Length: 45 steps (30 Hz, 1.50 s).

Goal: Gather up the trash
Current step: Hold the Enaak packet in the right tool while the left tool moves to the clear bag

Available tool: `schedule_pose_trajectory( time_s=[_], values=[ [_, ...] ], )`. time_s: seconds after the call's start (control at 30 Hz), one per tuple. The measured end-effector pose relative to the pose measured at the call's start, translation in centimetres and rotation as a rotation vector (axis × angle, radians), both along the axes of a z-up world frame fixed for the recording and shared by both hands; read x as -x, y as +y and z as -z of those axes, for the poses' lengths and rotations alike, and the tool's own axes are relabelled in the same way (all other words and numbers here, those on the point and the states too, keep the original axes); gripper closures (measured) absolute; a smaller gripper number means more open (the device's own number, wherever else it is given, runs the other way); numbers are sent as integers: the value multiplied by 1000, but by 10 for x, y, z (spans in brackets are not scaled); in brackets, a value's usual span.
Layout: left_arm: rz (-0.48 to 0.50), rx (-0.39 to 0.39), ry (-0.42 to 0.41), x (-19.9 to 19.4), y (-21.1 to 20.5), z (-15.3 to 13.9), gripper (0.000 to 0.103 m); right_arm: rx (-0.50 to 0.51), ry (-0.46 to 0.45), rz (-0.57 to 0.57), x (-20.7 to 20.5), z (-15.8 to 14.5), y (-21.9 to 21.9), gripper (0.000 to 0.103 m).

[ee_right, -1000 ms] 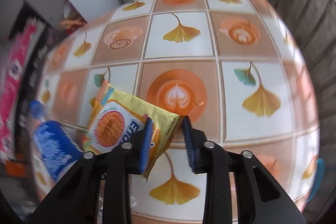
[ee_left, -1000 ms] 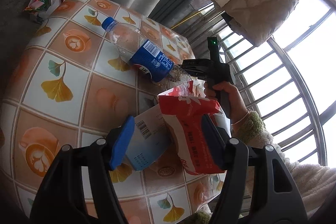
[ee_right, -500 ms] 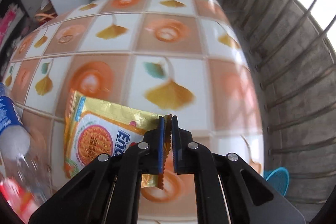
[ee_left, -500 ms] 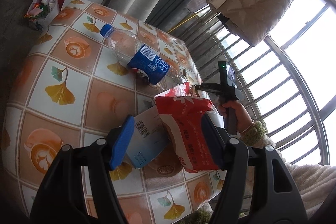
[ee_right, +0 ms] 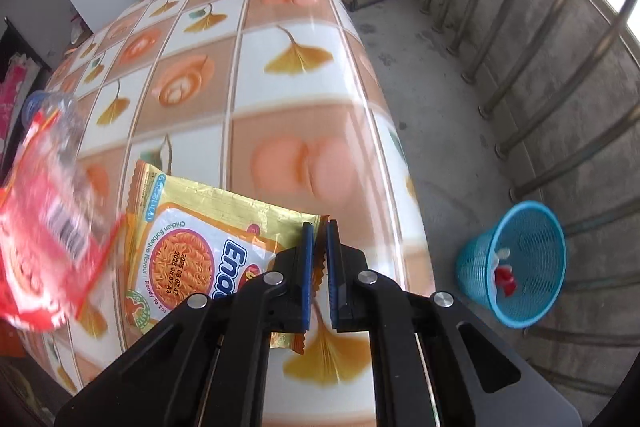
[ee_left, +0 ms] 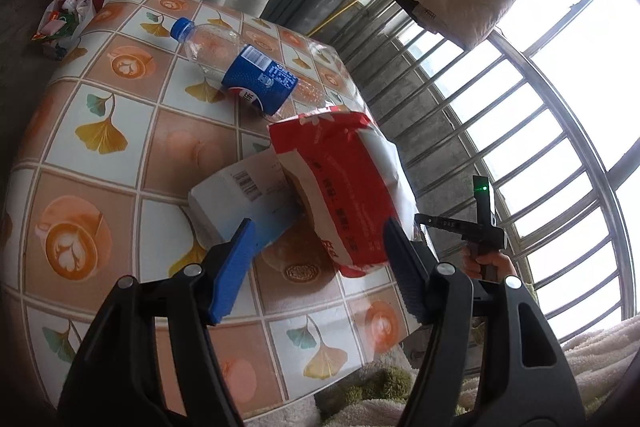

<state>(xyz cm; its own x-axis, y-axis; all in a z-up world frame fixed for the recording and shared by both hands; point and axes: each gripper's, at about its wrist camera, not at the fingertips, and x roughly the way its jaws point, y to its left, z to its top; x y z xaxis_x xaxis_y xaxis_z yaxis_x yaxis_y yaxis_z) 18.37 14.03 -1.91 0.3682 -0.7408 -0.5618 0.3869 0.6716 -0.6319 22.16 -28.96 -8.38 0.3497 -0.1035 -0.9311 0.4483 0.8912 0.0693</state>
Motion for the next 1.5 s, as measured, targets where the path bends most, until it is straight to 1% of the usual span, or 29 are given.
schedule_pose_trajectory(
  time_s=[0.07,0.17,0.33,0.4,0.47,0.57,0.63,0.67,0.73,0.8,0.83,0.9,0.97,1.0,1.1,1.3,1.37,1.5],
  values=[
    [39,5,-18,11,-6,-4,42,-18,-8,2,19,0,9,96],
    [129,18,-59,31,-21,-11,42,-48,-22,-24,42,0,27,96],
    [330,2,-143,64,-70,-19,42,-102,-67,-105,56,2,58,96],
    [384,-16,-143,69,-93,-14,42,-159,-95,-100,60,3,58,96],
    [427,-46,-133,72,-119,-3,42,-260,-127,-64,64,7,48,96],
    [497,-71,-94,75,-156,17,57,-411,-164,-6,72,15,33,96],
    [526,-103,-98,78,-177,27,64,-478,-180,20,77,19,27,96],
    [537,-133,-106,79,-187,33,70,-505,-186,29,79,20,24,96],
    [552,-207,-117,81,-202,43,74,-563,-196,46,83,24,20,96],
    [563,-255,-78,76,-212,54,84,-620,-201,59,86,27,17,95],
    [565,-269,-63,74,-214,59,85,-650,-201,63,88,29,16,95],
    [564,-271,-33,70,-213,65,89,-716,-194,61,95,33,16,93],
    [553,-266,-1,64,-211,68,92,-753,-192,47,100,35,20,84],
    [548,-259,18,60,-209,70,94,-769,-191,35,102,35,21,82],
    [538,-231,66,54,-203,77,96,-807,-178,4,99,38,30,81],
    [528,-234,66,53,-193,78,97,-795,-201,-7,95,39,35,82],
    [529,-242,56,55,-196,76,97,-773,-194,-8,95,40,35,90],
    [529,-250,42,59,-200,72,97,-724,-196,-17,94,37,37,93]
  ],
)
